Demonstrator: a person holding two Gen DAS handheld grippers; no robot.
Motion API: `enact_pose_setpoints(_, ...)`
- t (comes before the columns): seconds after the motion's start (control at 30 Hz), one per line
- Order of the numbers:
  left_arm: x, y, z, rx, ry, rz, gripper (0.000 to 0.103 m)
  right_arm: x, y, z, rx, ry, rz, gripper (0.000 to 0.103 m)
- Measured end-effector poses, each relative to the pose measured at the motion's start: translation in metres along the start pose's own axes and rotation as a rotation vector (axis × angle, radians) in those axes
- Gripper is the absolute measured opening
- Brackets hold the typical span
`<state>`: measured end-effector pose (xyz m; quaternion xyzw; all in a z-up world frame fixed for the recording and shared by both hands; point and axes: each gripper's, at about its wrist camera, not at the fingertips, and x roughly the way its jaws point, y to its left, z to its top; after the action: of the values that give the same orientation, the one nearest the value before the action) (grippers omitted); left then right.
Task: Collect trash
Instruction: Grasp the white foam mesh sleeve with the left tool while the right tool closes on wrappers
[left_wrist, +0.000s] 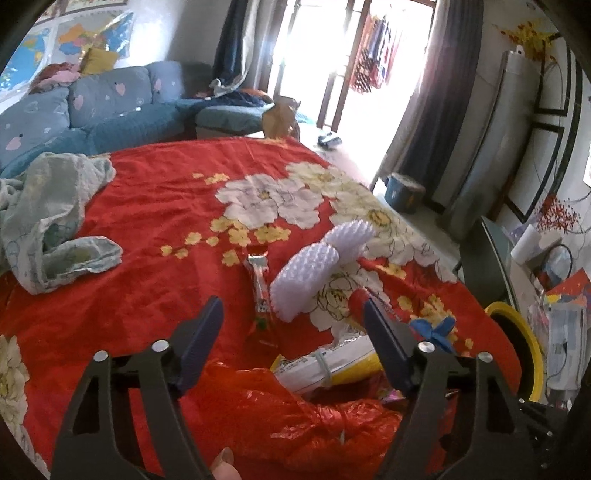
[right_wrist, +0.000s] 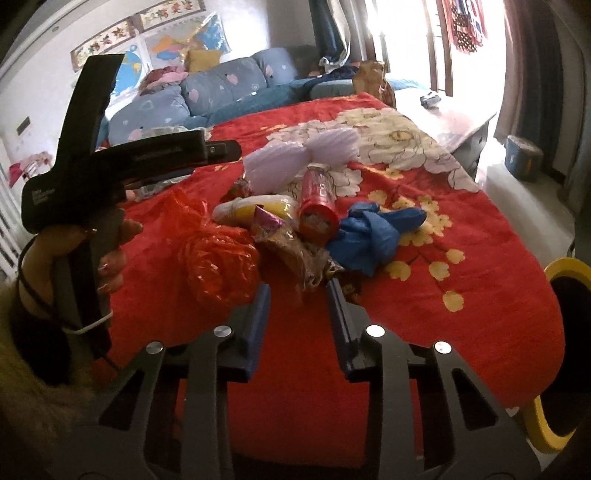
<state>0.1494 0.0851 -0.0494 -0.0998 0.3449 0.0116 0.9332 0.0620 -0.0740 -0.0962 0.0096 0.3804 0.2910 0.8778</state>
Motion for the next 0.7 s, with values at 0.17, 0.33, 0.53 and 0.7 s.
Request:
enact_pose_setpoints(0.17, 0.014, -0.003, 0.004, 0.026, 0.032, -0.009, 0.069, 0.007, -0.003, -0.001, 0.019, 0.012, 0.000, 0.022)
enact_pose_setpoints(0.33, 0.026, -0.003, 0.008, 0.038, 0.053, -0.003, 0.067, 0.014, -0.005, 0.000, 0.041, 0.021, 0.011, 0.018)
enact_pose_setpoints(0.53, 0.039, -0.003, 0.012, 0.038, 0.077, 0.008, 0.056, 0.017, -0.005, 0.001, 0.050, 0.023, 0.016, 0.010)
enact_pose_setpoints(0.7, 0.045, -0.004, 0.013, 0.042, 0.085, 0.013, 0.037, 0.018, -0.006, 0.001, 0.051, 0.030, 0.018, 0.006)
